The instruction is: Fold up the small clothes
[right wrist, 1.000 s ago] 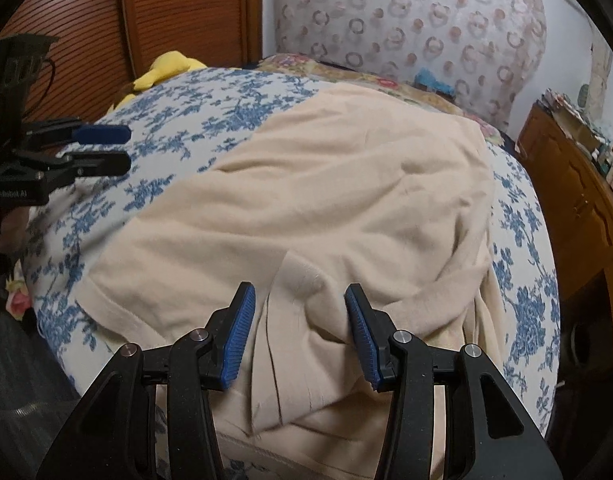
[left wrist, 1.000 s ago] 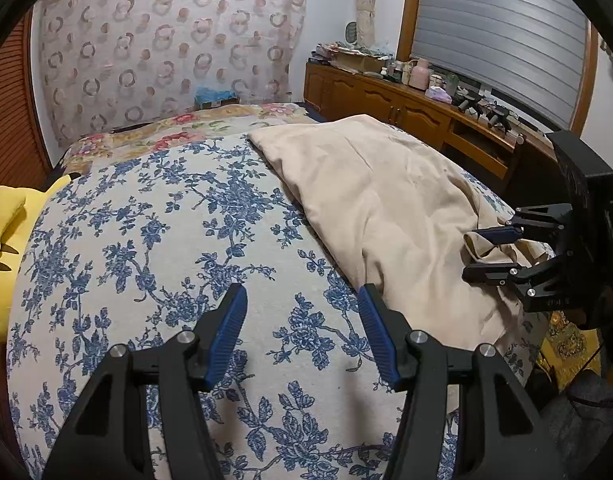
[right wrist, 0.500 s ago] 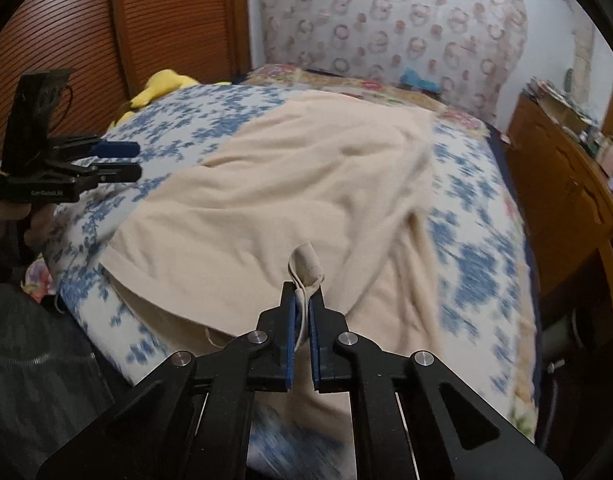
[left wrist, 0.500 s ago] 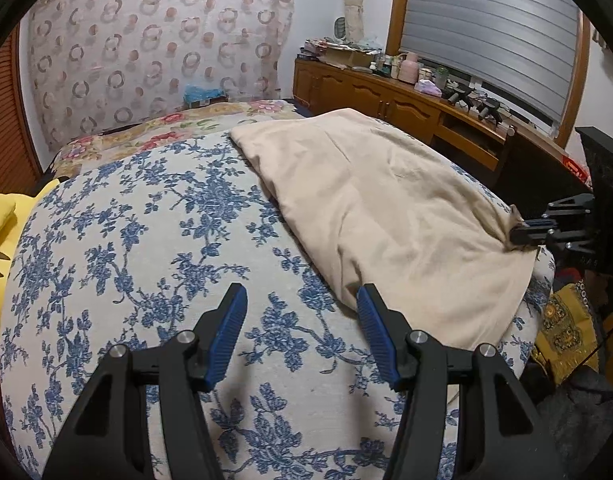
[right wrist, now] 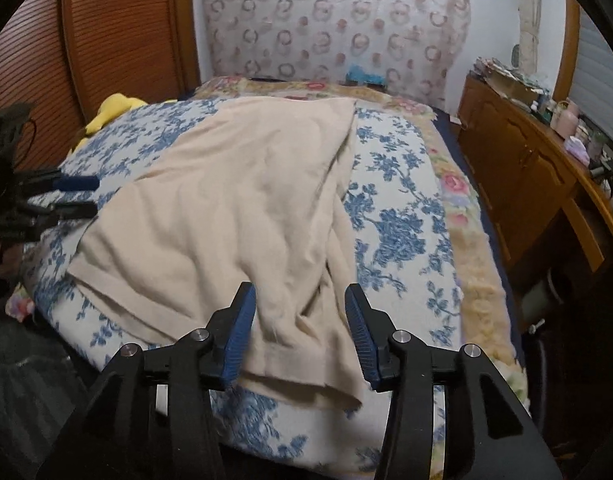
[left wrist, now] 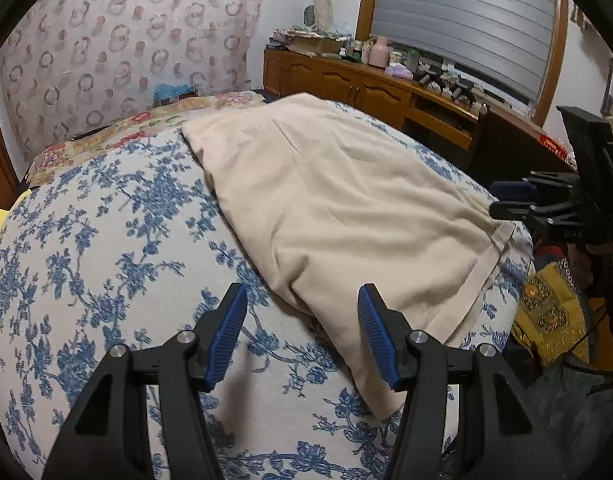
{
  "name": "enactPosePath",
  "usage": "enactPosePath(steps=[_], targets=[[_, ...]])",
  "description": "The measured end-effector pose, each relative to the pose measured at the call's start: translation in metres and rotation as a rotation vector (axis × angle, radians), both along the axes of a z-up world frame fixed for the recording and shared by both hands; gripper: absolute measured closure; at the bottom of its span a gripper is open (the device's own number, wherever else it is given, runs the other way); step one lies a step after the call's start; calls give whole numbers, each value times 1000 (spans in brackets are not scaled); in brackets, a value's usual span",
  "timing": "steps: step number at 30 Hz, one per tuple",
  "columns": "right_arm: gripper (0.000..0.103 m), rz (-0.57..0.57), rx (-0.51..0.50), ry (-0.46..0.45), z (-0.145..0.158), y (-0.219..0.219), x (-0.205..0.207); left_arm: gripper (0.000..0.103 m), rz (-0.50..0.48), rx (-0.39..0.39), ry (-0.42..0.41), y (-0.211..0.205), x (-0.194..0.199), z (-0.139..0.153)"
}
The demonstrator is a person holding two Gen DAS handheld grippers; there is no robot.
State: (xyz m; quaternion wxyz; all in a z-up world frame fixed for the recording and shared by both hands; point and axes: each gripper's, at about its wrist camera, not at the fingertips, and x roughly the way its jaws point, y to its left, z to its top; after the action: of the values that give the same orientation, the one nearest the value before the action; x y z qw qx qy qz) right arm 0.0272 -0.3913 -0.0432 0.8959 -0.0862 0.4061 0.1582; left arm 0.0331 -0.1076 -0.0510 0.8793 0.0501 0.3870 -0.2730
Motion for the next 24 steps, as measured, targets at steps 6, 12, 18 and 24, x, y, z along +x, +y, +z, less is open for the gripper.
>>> enactPosePath(steps=[6,12,18,24], targets=[[38,-49,-26,11,-17,-3,11,46,-10,13,41,-5,-2,-11],[35,-95,-7,70,-33,-18,18,46,-21,11,73,-9,-6,-17],[36,-36,34,76,-32,-12,12,53,-32,-14,91,-8,-9,-18],[83,41,24,71,-30,4,7,70,-72,-43,111,-9,-16,-17]])
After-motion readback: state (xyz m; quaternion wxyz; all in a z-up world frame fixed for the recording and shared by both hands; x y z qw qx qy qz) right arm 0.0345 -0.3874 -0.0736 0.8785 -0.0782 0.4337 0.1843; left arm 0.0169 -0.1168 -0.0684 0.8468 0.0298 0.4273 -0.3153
